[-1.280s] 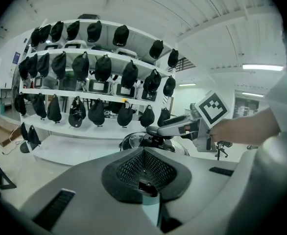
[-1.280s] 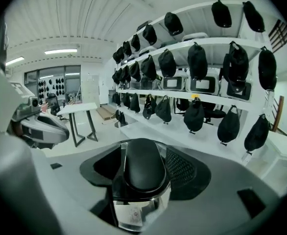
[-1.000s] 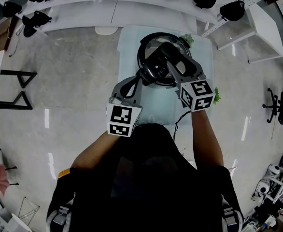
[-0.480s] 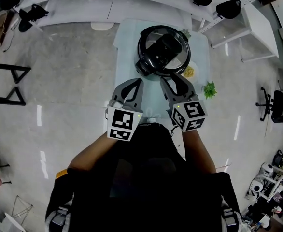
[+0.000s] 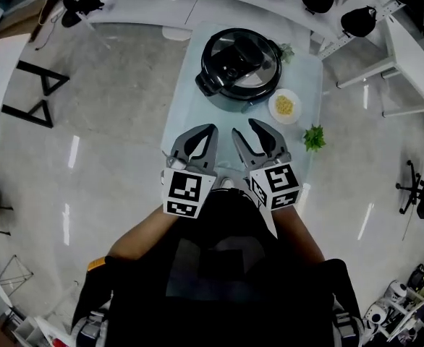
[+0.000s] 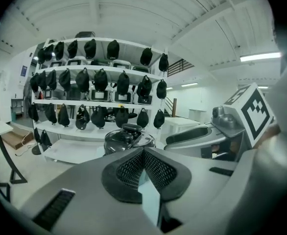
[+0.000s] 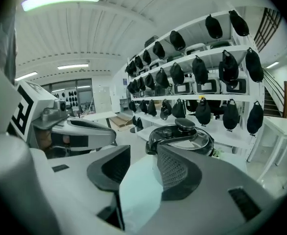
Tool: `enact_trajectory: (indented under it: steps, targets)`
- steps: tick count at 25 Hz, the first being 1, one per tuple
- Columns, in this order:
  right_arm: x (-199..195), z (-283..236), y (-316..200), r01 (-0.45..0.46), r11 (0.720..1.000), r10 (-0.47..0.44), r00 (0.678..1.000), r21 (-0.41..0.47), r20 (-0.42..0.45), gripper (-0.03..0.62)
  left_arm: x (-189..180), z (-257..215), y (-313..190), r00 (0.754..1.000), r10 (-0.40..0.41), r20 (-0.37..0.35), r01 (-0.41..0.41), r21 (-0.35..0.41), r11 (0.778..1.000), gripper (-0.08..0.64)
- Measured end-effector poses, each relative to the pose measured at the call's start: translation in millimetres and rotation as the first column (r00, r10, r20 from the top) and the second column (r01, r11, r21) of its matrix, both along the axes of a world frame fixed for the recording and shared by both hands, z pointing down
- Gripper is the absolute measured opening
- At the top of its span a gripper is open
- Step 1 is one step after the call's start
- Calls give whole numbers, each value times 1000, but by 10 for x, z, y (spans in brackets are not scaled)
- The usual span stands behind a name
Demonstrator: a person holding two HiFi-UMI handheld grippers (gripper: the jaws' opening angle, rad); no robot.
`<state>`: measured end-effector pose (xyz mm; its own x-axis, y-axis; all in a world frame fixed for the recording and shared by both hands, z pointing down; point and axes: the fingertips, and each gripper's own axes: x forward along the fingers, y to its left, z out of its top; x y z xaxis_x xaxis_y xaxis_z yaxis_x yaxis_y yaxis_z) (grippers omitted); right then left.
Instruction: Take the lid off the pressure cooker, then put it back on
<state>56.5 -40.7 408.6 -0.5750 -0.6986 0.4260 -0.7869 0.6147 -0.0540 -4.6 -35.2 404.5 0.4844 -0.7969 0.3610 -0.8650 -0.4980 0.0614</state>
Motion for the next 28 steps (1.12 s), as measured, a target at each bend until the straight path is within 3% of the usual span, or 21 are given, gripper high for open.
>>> enact_trajectory:
  steps: [11, 28]
  targets:
    - [472, -94, 779, 146, 989, -146, 989, 36, -8, 189, 485, -53, 860, 988, -152, 26, 151, 34, 988, 6]
    - [478, -233, 1233, 200, 978, -201, 979, 64, 9, 201, 566, -115, 1298, 979, -199, 45, 196, 69, 978, 6]
